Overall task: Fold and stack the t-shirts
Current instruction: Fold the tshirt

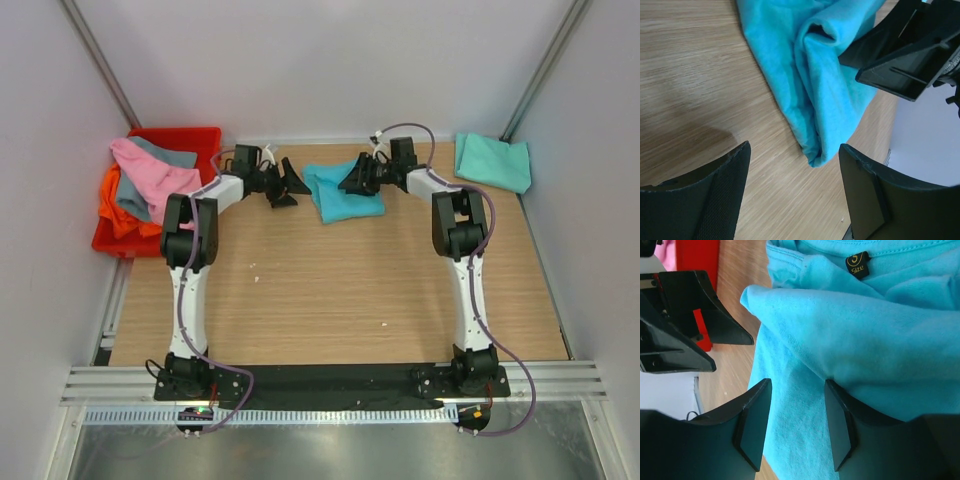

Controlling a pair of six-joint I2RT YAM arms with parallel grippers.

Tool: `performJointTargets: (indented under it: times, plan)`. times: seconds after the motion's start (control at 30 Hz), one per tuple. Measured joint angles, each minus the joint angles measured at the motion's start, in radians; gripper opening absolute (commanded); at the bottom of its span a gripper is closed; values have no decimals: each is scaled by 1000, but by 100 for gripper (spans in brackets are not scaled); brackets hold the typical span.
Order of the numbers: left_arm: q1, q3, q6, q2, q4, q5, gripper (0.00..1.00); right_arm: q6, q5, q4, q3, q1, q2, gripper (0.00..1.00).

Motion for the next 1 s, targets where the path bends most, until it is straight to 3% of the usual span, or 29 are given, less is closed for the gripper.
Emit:
performJointTargets:
  times: [0.33,0.73,0.87,1.0]
  plan:
    - [1,-75,-58,2,61,54,71,-132,50,-84,-179,8,-140,53]
    - [2,-134,-76,-25,100,71,68,-176,103,-180,-358,76,-316,54]
    - [4,-178,-68,-65,90,61,63,-186,85,-233,-343,23,-388,55]
    - [2,-226,-72,-188,71,54,60,-198,63,-230,-321,-116,-435,56]
